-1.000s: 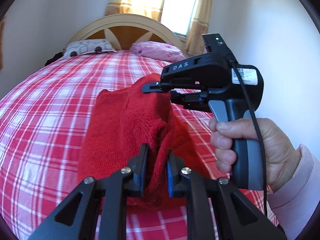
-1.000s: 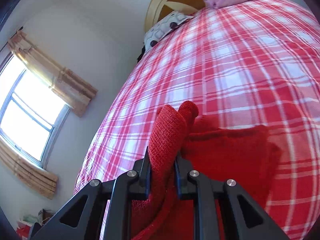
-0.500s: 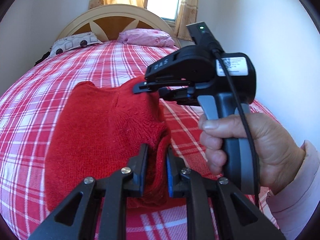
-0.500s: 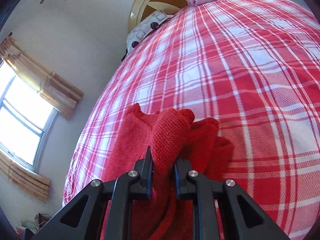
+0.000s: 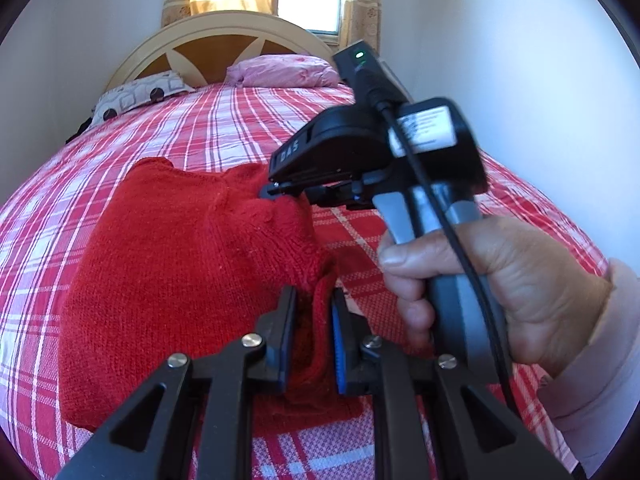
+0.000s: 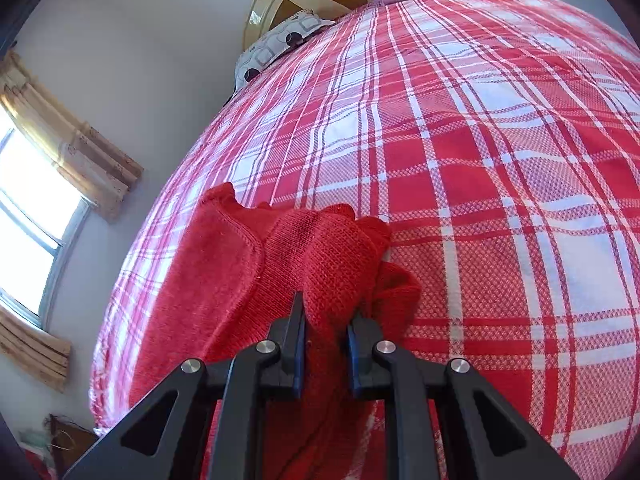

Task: Fold small clothes
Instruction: 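Grasp the sweater with the right tool and lift it while the left tool holds, then open the left tool and release the folded red sweater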

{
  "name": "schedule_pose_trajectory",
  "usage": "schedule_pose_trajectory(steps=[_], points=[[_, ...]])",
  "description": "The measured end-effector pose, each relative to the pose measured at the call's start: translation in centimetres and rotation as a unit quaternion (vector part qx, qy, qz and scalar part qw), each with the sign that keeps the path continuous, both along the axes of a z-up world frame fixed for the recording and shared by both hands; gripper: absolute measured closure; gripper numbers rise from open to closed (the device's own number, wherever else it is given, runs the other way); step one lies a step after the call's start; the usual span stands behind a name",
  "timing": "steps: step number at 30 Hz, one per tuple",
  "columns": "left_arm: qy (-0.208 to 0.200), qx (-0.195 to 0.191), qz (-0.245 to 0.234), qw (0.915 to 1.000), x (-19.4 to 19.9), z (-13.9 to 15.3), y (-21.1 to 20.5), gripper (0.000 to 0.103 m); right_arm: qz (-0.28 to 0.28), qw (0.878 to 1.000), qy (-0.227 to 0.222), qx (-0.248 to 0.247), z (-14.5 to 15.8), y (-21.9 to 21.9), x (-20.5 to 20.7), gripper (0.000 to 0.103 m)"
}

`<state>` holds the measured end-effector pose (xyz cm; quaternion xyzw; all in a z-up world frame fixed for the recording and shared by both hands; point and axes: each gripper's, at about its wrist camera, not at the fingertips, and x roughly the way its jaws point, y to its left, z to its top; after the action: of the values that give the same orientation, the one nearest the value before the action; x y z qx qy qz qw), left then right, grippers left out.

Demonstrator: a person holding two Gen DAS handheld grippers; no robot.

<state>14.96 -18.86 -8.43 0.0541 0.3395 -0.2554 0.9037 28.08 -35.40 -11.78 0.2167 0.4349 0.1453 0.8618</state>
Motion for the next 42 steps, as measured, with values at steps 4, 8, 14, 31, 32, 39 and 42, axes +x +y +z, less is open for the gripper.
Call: schedule_pose_trajectory(steps=[4, 8, 14, 31, 32, 39, 42], points=[[-0.001, 0.007, -0.032, 0.9995, -1.2, 0.6, 1.1, 0.074, -0.005, 1.0, -0.011, -0.008, -0.2, 0.1, -0.4, 0.088], [0.006, -0.011, -0.06, 0.9981, -2.3, 1.6, 4.5, 0.047, -0.021, 1.0, -0.022, -0.001, 0.4, -0.3, -1.4, 0.083], [-0.009, -0.033, -0.022, 0.9992, -2.5, 3.3, 11.3, 0.014, -0.094, 0.991, -0.078, -0.063, 4.6, -1.8, -7.5, 0.061], [0.043, 0.051, 0.048, 0.9966, 3.9, 0.7, 9.7, 0.014, 0.005, 0.997, -0.043, -0.062, 1.1, 7.8, -16.6, 0.087], [0.037, 0.06, 0.046, 0.9965, 3.7, 0.6, 9.6, 0.014, 0.004, 0.998, -0.042, -0.052, 0.8, 7.8, -16.7, 0.087], [0.033, 0.071, 0.05, 0.9957, 4.1, 0.2, 9.7, 0.013, -0.019, 0.998, -0.025, 0.049, -1.9, 5.9, -18.8, 0.097], [0.035, 0.074, 0.05, 0.9954, 4.3, -0.2, 9.7, 0.011, -0.021, 0.996, -0.02, 0.084, -2.0, 4.8, -19.1, 0.098]])
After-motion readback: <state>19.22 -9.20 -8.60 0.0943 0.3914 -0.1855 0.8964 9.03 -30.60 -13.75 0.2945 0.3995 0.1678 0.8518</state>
